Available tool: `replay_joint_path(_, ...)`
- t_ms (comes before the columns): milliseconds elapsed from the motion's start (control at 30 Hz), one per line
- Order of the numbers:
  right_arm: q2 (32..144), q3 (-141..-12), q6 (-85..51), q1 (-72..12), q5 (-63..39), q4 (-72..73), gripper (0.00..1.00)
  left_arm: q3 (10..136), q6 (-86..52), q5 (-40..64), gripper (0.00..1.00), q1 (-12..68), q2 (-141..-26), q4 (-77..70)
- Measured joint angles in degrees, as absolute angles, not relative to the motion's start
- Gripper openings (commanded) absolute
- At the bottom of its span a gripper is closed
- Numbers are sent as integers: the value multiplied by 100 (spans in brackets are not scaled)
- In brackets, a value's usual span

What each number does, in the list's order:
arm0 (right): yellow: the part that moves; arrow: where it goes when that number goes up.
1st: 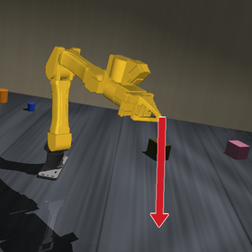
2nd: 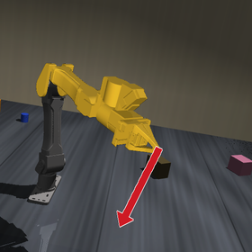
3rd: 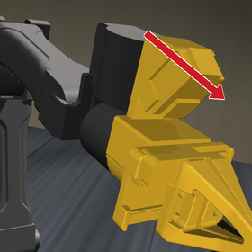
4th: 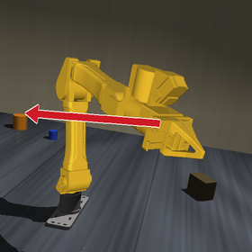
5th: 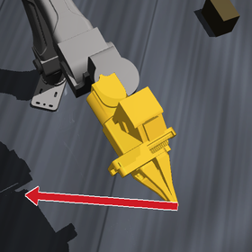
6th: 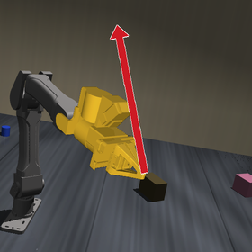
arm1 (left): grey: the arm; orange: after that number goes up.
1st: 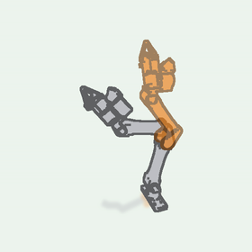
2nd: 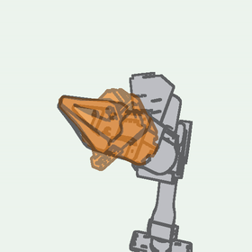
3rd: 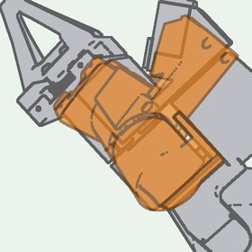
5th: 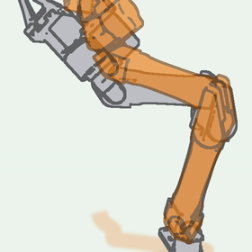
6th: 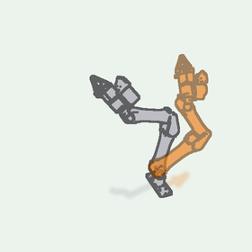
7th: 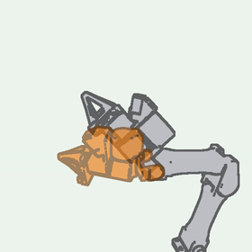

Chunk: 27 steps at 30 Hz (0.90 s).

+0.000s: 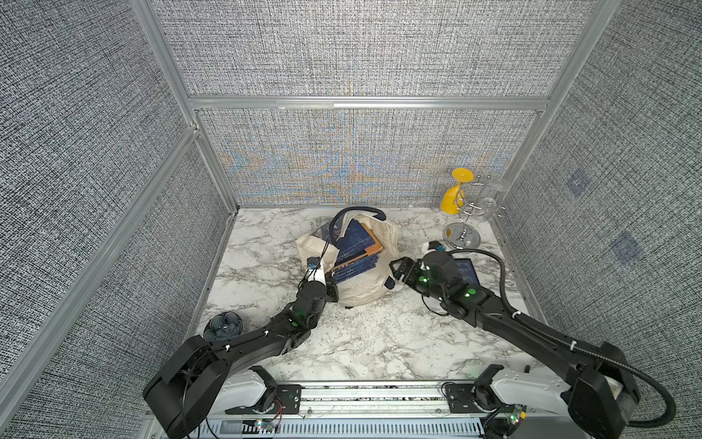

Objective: Take out the books from the canvas bag
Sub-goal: Pick up the book from the canvas bag.

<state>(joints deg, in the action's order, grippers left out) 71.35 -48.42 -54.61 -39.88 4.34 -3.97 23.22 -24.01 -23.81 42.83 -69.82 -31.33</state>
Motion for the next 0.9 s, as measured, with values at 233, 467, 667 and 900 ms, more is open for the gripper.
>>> replay_joint_path(233,8493,-5529,-5400,-4493,390,156,85,2265,-2355,-2342,0,4281,-6899,-3135)
replay_joint_path(467,9760,-6469,-5682,-4604,128,738,82,2213,-2294,-2274,0,4281,-6862,-3155)
replay_joint_path(667,10442,-6958,-5859,-4547,121,980,78,2178,-2255,-2246,0,4272,-6820,-3162)
replay_joint_path(900,10890,-7314,-5979,-4410,156,1107,73,2174,-2252,-2215,0,4272,-6810,-3162)
